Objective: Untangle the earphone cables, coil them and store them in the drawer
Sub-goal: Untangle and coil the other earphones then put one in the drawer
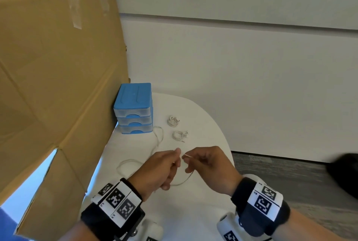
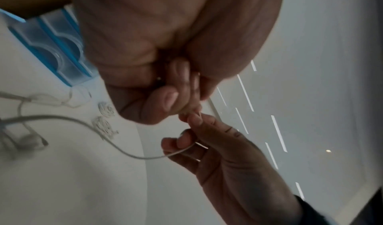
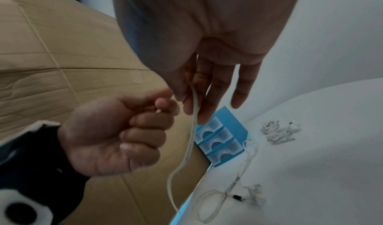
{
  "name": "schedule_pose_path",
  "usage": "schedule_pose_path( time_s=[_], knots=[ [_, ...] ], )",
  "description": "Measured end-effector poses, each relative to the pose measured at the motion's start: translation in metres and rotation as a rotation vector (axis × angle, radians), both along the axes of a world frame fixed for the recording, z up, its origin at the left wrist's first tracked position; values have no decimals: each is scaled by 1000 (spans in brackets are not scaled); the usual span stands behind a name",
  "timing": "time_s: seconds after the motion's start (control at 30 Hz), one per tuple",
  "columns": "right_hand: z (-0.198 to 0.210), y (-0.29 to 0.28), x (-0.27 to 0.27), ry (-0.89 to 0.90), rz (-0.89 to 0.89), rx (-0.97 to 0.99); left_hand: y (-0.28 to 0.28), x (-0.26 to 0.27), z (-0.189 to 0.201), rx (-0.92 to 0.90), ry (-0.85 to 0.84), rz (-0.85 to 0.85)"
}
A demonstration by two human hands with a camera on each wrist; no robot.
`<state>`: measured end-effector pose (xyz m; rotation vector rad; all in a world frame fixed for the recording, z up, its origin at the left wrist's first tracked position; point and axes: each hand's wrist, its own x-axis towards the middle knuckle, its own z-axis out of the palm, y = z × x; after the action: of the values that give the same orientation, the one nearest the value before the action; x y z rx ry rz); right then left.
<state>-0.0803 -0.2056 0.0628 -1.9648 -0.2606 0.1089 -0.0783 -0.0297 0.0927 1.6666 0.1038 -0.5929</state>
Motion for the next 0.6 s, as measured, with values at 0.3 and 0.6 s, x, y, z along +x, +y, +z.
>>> schedule_pose_path(
  time_s=[0.3,0.6],
  knots=[
    [17,-28,-14,105,-200,459,-5,-6,13,-238,79,-65],
    [2,-19,-53,183,72,122,-25,-16,16,-459,107,103]
  ],
)
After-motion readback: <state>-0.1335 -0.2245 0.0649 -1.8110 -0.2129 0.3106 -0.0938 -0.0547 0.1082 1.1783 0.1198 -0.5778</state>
